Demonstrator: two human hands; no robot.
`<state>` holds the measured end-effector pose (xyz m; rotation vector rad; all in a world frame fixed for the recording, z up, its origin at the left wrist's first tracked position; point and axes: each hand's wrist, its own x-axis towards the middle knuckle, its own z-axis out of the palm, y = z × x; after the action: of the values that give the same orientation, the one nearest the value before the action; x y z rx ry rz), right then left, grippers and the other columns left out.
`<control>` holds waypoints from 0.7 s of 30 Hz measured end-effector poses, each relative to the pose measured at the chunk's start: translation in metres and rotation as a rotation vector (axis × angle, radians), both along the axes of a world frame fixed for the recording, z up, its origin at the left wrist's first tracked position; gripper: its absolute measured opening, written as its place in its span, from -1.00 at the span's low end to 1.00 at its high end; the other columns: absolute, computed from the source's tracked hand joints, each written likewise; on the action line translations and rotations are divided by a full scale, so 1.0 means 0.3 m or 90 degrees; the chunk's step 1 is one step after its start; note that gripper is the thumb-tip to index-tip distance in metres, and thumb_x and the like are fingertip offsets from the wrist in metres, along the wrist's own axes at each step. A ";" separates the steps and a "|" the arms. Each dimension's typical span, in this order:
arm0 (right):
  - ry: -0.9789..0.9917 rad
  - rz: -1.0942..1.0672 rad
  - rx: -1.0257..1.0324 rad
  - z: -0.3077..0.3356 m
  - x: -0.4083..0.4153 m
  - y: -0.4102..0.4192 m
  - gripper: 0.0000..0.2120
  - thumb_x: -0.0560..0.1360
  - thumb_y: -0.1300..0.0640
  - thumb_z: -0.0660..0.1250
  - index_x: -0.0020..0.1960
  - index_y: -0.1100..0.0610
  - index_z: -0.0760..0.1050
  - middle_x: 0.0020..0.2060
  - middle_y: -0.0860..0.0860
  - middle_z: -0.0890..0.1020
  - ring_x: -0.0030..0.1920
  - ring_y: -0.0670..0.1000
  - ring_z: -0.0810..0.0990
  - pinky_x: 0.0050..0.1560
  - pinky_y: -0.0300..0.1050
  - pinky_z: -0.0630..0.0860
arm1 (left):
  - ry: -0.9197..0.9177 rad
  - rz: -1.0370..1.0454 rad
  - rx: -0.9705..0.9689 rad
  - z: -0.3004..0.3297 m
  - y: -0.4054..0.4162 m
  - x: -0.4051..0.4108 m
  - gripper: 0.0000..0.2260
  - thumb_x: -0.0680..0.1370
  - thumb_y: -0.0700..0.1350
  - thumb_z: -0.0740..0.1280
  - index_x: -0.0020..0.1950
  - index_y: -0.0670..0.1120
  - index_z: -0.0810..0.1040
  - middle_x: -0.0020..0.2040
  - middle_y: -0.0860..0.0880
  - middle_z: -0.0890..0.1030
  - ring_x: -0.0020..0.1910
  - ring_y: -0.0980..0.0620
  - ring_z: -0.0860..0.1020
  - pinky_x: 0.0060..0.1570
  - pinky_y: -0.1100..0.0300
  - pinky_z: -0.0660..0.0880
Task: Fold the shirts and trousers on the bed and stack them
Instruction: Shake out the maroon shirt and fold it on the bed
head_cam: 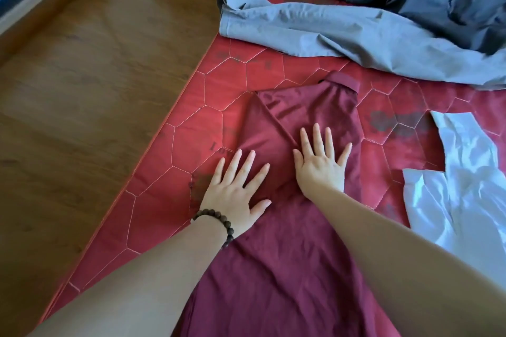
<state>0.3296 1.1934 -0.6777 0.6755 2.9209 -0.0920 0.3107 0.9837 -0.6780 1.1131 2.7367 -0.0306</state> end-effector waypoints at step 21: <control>-0.019 -0.084 -0.027 0.047 0.989 -0.353 -0.42 0.57 -0.16 -0.09 0.55 0.01 0.10 0.55 -0.01 0.10 0.55 -0.01 -0.04 0.49 0.27 -0.08 | -0.080 -0.039 0.013 0.057 -0.352 0.699 -0.41 0.56 0.17 0.06 0.56 -0.01 0.16 0.56 -0.08 0.15 0.54 -0.09 0.11 0.46 -0.18 0.10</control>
<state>0.6262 1.0876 -0.6637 0.8547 2.8349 -0.1561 0.5205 0.8781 -0.6608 1.1616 2.5980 0.0563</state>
